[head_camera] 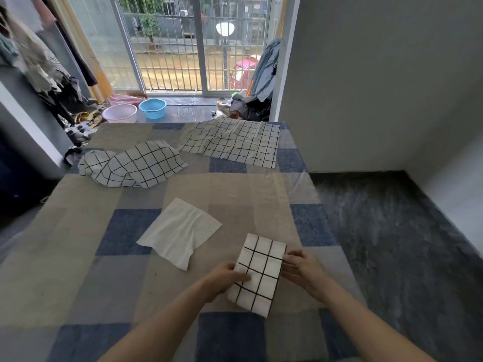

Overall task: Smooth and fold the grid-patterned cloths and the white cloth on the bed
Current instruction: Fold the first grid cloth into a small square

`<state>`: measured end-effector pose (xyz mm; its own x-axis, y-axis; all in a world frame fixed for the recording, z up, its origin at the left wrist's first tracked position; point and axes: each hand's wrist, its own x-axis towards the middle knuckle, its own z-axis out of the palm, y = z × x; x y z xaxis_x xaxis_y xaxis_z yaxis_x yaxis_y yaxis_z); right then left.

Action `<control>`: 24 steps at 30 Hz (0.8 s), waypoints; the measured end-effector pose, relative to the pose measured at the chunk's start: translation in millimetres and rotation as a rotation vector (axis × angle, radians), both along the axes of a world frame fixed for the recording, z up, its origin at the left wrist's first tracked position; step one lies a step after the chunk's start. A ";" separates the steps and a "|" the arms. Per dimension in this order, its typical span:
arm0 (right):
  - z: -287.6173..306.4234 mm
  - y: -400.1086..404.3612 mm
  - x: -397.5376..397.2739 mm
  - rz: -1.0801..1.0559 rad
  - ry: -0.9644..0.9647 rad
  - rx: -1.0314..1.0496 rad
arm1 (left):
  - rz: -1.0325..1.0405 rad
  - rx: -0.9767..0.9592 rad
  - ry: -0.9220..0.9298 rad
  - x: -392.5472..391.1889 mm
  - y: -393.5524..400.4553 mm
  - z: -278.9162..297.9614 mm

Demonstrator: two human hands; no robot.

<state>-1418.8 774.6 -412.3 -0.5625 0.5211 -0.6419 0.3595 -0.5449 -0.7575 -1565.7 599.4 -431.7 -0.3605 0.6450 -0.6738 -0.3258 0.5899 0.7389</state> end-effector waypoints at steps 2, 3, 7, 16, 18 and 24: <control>-3.3 -0.4 2.7 0.019 -0.029 -0.028 | -0.032 -0.007 -0.004 9.9 7.4 -6.0; -5.5 -0.9 4.3 0.026 -0.050 -0.038 | -0.051 -0.010 -0.008 14.5 11.2 -8.4; -13.9 6.9 13.2 0.171 -0.178 0.104 | -0.085 -0.022 0.084 34.0 26.3 -15.8; 5.2 72.4 19.3 0.295 -0.172 0.384 | 0.084 0.078 0.227 64.1 66.9 -8.1; 1.1 82.1 23.0 0.303 -0.191 0.373 | 0.125 0.080 0.317 70.9 76.0 -12.0; -43.6 83.0 47.8 0.471 -0.392 0.475 | 0.003 -0.020 0.647 94.7 85.6 -26.1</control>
